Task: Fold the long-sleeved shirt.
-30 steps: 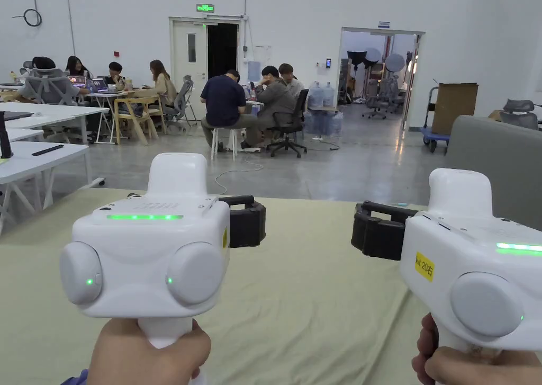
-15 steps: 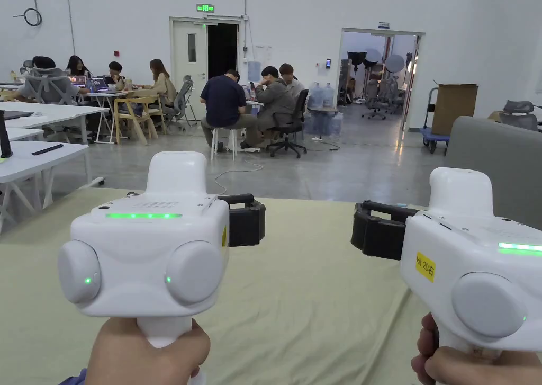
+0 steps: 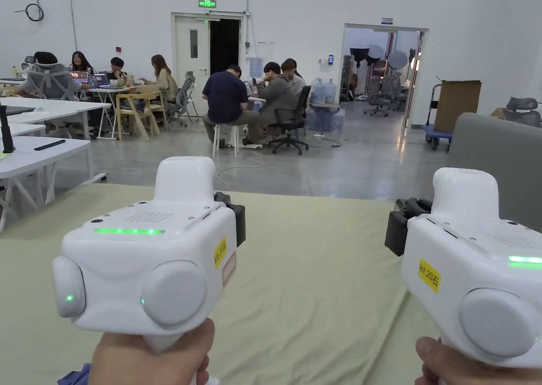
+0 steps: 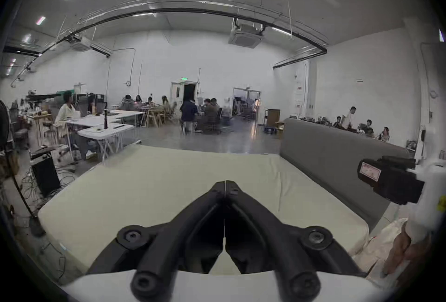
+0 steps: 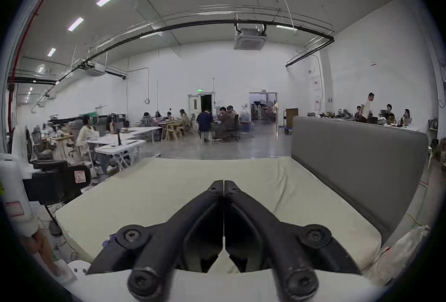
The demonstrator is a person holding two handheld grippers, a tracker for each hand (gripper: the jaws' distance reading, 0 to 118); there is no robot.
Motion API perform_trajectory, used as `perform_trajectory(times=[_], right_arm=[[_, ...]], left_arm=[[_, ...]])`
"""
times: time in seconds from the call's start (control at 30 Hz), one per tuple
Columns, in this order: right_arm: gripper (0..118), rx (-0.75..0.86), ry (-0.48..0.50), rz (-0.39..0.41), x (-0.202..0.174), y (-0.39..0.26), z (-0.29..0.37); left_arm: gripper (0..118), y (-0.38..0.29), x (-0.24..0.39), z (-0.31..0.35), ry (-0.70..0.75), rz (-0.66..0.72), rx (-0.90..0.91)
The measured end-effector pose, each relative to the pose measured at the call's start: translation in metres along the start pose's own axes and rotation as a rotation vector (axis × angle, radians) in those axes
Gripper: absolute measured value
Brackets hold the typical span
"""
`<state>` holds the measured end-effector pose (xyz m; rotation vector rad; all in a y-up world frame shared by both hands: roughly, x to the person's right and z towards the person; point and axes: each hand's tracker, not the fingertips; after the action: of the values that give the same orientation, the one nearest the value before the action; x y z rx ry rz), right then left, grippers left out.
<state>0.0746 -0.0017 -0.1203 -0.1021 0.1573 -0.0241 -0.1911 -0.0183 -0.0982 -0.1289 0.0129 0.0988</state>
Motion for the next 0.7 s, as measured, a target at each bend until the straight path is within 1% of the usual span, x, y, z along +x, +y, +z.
perform_trajectory(times=[0.03,0.07,0.1,0.17,0.23,0.27,0.3,0.37,0.43,0.5,0.53,0.57,0.6,0.63,0.67,0.7], right_arm=[[0,0.003,0.001,-0.007,0.004,0.001,0.001],[0,0.001,0.000,-0.006,-0.008,-0.007,-0.001],[0,-0.006,0.001,-0.005,-0.009,-0.008,-0.004],[0,-0.026,-0.006,0.018,-0.015,-0.010,-0.013],[0,-0.036,-0.017,0.040,-0.032,-0.011,-0.026],[0,-0.046,0.002,0.042,-0.045,-0.011,-0.032],[0,-0.063,0.085,0.031,-0.059,-0.012,-0.035],[0,-0.087,0.307,-0.006,-0.090,-0.014,-0.040],[0,-0.117,0.463,-0.038,-0.115,-0.020,-0.043],[0,-0.150,0.557,-0.045,-0.134,-0.033,-0.050],[0,-0.159,0.578,-0.035,-0.140,-0.040,-0.053],[0,-0.169,0.593,-0.016,-0.145,-0.049,-0.055],[0,-0.179,0.603,-0.001,-0.149,-0.057,-0.057],[0,-0.196,0.611,0.013,-0.150,-0.065,-0.061],[0,-0.215,0.615,0.023,-0.150,-0.073,-0.066],[0,-0.231,0.614,0.031,-0.148,-0.079,-0.070]], left_arm=[[0,-0.001,-0.001,0.000,0.005,0.001,0.003],[0,-0.002,-0.003,0.000,0.023,0.003,0.012],[0,-0.001,-0.005,0.001,0.082,-0.023,0.014],[0,0.002,-0.019,0.002,0.134,-0.057,0.010],[0,0.004,-0.044,0.007,0.172,-0.042,-0.007],[0,0.003,-0.063,0.011,0.204,-0.017,-0.020],[0,0.002,-0.083,0.013,0.223,0.004,-0.046],[0,-0.004,-0.129,0.019,0.337,0.040,-0.090],[0,-0.014,-0.170,0.019,0.396,0.026,-0.155],[0,-0.032,-0.208,0.014,0.427,0.080,-0.269],[0,-0.041,-0.222,0.010,0.415,0.102,-0.282],[6,-0.054,-0.236,0.005,0.410,0.127,-0.323],[27,-0.066,-0.245,-0.001,0.407,0.134,-0.346],[80,-0.079,-0.247,-0.008,0.403,0.149,-0.358],[116,-0.095,-0.254,-0.018,0.413,0.147,-0.400],[117,-0.109,-0.257,-0.030,0.406,0.145,-0.445]])
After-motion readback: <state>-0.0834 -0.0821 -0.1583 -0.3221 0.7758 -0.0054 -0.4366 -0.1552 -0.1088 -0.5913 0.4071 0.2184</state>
